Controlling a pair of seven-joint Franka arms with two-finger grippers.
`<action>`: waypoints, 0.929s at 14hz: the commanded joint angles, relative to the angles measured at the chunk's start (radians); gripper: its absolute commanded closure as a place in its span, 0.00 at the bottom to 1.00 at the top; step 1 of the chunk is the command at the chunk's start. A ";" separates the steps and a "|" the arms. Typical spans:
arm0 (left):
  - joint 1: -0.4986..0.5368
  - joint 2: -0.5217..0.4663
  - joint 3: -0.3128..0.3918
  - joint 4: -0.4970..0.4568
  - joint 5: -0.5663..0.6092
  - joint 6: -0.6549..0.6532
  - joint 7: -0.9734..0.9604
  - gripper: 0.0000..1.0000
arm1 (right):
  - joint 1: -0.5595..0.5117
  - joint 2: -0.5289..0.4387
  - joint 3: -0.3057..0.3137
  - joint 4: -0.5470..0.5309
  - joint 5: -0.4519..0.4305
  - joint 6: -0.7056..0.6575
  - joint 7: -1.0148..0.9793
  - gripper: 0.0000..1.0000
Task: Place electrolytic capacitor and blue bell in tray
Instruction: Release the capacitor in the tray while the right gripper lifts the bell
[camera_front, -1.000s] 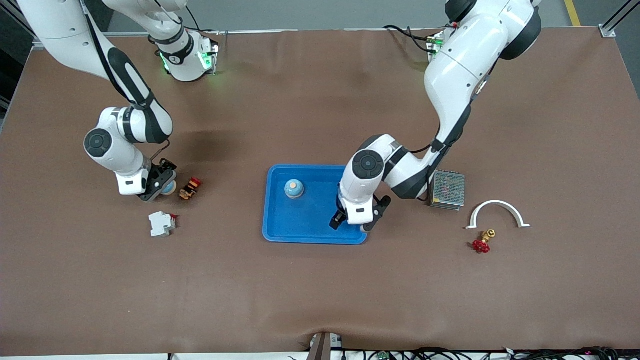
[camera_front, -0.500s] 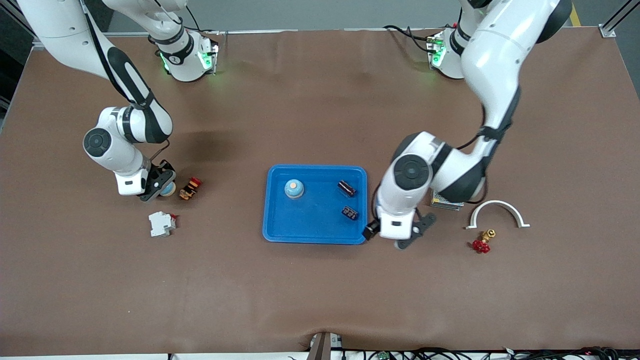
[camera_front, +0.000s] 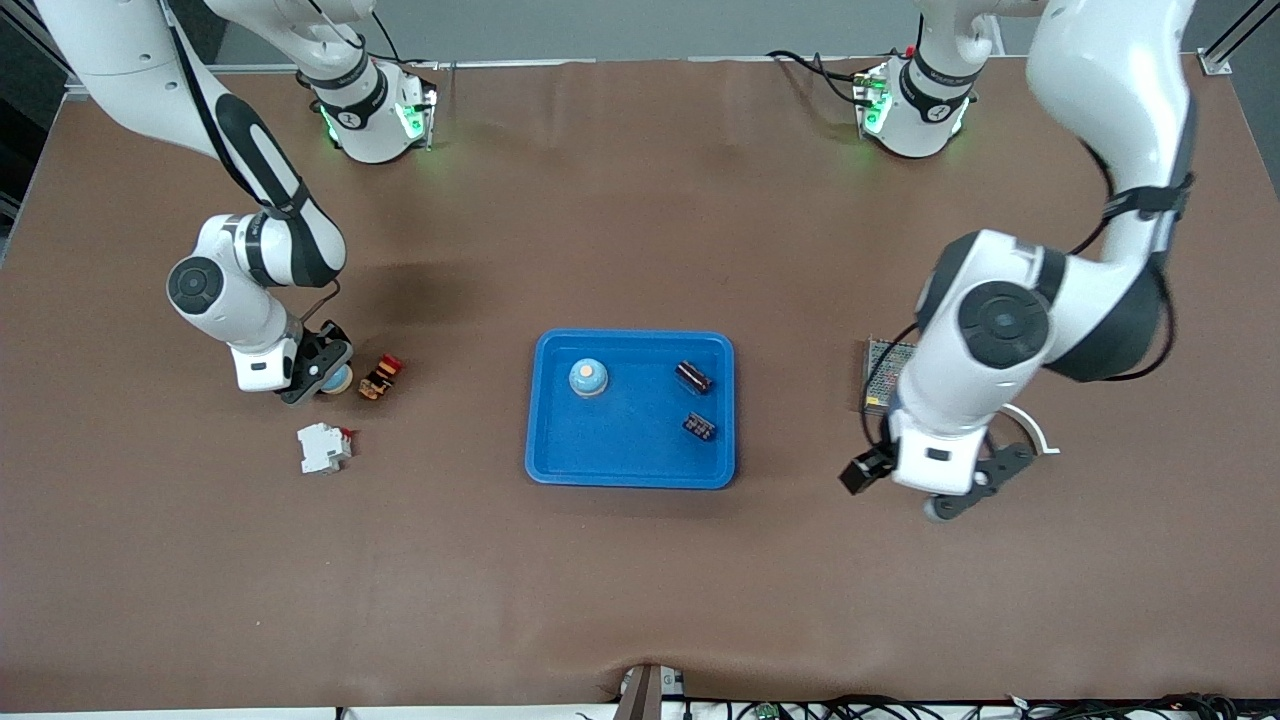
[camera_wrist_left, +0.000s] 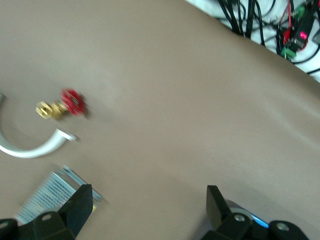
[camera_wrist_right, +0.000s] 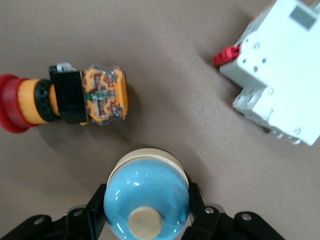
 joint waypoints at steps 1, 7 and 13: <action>0.077 -0.078 -0.007 -0.029 0.013 -0.039 0.127 0.00 | -0.009 -0.050 0.020 0.110 0.045 -0.221 0.001 0.53; 0.224 -0.159 -0.015 -0.028 0.001 -0.137 0.348 0.00 | 0.105 -0.047 0.017 0.543 0.071 -0.778 0.259 0.53; 0.252 -0.227 -0.016 -0.028 -0.001 -0.181 0.449 0.00 | 0.330 -0.021 0.017 0.716 0.073 -0.828 0.704 0.53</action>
